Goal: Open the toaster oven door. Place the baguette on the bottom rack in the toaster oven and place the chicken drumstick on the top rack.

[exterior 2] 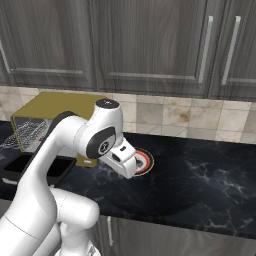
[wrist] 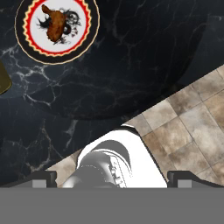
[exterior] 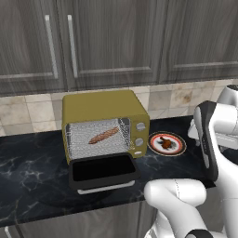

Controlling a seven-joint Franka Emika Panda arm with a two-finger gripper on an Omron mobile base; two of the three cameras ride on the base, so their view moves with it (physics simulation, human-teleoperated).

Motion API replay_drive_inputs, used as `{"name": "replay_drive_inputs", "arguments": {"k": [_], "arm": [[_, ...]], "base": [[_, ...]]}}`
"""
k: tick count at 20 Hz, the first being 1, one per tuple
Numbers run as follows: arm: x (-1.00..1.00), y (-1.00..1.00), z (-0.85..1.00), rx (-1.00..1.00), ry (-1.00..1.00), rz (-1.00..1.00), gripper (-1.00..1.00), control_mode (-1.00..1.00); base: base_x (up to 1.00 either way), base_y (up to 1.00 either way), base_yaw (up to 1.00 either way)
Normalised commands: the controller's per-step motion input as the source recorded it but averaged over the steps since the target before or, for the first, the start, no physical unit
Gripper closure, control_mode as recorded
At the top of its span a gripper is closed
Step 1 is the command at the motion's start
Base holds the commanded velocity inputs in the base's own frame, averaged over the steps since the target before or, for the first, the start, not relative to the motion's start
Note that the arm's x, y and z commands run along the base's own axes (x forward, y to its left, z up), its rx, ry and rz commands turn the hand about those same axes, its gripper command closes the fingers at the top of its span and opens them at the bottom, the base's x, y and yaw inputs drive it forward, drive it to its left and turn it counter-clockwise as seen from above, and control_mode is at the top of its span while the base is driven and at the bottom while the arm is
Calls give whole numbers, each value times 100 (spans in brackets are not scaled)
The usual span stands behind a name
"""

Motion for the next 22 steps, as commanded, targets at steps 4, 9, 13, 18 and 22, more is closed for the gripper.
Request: {"name": "replay_drive_inputs", "arguments": {"k": [4,9,13,18,22], "arm": [[0,0,0,0,0,0,-100,-100],[0,0,0,0,0,0,-100,-100],[0,0,0,0,0,0,-100,-100],[-3,0,-1,0,0,0,-100,-100],[-15,-5,-20,-1,-16,13,-100,-100]], "base": [[0,0,0],[0,0,0],[0,0,0],[0,0,0],[0,0,0]]}}
